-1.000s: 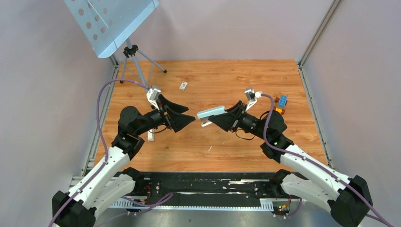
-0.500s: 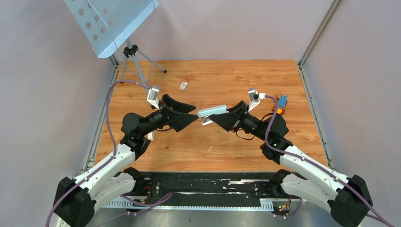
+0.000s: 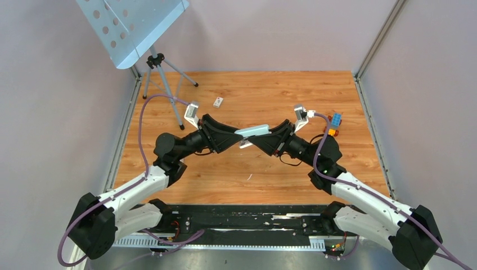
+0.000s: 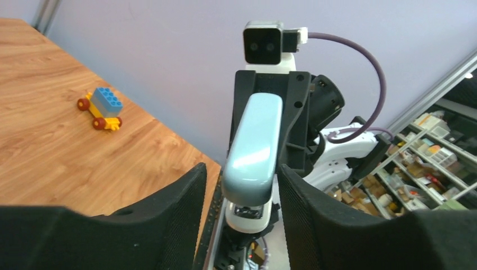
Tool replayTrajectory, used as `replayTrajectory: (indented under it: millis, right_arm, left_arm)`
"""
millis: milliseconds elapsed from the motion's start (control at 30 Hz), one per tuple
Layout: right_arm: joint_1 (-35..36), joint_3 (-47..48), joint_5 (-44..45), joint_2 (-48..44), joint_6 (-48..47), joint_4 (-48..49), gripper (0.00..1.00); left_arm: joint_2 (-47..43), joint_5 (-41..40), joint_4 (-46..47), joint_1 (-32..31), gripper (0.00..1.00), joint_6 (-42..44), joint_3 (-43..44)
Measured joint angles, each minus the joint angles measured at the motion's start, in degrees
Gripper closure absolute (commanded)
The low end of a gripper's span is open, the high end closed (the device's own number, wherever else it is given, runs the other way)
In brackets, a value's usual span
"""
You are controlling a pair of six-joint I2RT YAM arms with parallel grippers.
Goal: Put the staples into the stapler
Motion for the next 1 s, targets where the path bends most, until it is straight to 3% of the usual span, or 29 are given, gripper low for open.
replayTrajectory:
  millis: [300, 433, 700, 1000]
  right_arm:
    - [0.0, -1.64, -0.61, 0.33, 0.15, 1.7, 1.0]
    - [0.0, -1.97, -1.11, 0.0, -0.26, 1.7, 1.0]
    - [-0.66, -1.99, -3.32, 1.09, -1.68, 1.66, 1.0]
    - [-0.37, -2.1, -12.15, 4.44, -4.11, -2.16, 1.0]
  left_arm:
    - [0.66, -0.48, 3.3, -0.04, 0.9, -1.75, -0.35]
    - [0.66, -0.26, 3.19, -0.26, 1.0, -1.31, -0.37]
    - [0.22, 1.22, -0.42, 0.35, 1.0, 1.79, 0.85]
    - [0.46, 0.83, -6.49, 2.58, 1.0, 6.32, 7.61]
